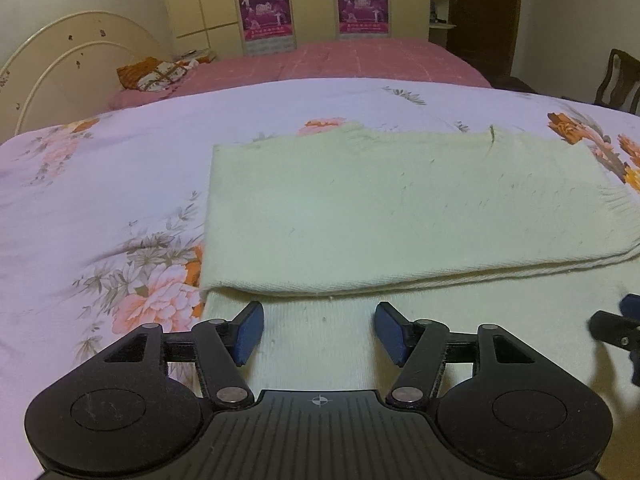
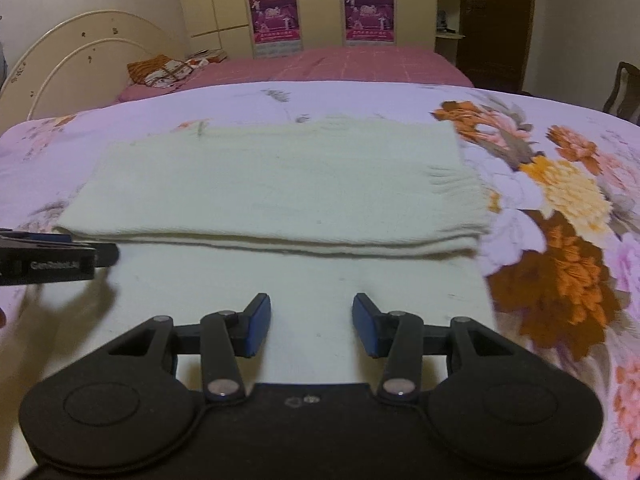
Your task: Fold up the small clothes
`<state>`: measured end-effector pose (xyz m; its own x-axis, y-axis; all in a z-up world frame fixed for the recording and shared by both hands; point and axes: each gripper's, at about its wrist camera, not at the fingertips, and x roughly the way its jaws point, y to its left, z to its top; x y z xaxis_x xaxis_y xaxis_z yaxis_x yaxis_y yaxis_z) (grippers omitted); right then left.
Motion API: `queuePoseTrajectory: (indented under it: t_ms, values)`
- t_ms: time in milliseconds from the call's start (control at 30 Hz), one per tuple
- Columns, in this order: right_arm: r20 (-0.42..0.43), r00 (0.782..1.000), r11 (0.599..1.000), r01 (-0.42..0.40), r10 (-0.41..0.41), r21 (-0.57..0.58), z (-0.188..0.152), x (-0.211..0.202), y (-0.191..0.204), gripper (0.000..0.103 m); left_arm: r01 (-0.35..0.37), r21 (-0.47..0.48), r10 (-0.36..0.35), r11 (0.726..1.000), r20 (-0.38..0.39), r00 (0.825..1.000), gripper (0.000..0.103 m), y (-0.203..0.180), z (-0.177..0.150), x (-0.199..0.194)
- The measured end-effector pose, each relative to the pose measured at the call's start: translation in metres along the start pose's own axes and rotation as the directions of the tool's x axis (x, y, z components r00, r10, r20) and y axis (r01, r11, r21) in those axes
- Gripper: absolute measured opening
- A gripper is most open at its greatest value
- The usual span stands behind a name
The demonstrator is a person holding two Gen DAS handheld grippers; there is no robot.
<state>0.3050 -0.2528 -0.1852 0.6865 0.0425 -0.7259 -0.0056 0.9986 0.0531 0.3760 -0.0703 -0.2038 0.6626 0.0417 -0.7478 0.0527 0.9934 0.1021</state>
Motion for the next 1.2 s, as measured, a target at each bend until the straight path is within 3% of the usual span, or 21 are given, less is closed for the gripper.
queuePoseTrajectory:
  t_ms: [333,867,900,967,1000,1200]
  values:
    - [0.007,0.999,0.998,-0.053,0.053,0.022,-0.002,-0.016,-0.009,0.046,-0.031,0.012,0.031,0.999,0.002,1.0,0.063,-0.011,-0.004,-0.012]
    - [-0.021,0.982,0.98,-0.191,0.19,-0.061,-0.011,-0.03,0.023,0.049,-0.041,-0.008,0.04,0.999,-0.019,0.999,0.063,-0.024,-0.033,-0.039]
    - [-0.028,0.981,0.979,-0.191,0.19,-0.07,-0.013,-0.029,0.024,0.05,-0.04,-0.012,0.04,0.999,-0.021,0.999,0.064,-0.023,-0.037,-0.039]
    - [-0.043,0.983,0.98,-0.181,0.177,-0.089,-0.018,-0.027,0.025,0.05,-0.058,-0.007,0.058,0.998,-0.011,0.998,0.079,-0.02,-0.045,-0.041]
    - [-0.048,0.985,0.98,-0.172,0.168,-0.098,-0.021,-0.026,0.025,0.049,-0.072,-0.007,0.072,0.997,-0.011,0.997,0.081,-0.017,-0.048,-0.043]
    - [-0.041,0.994,0.989,-0.101,0.097,-0.111,-0.036,-0.036,0.012,0.049,-0.076,0.014,0.076,0.997,-0.013,0.997,0.082,-0.008,-0.058,-0.051]
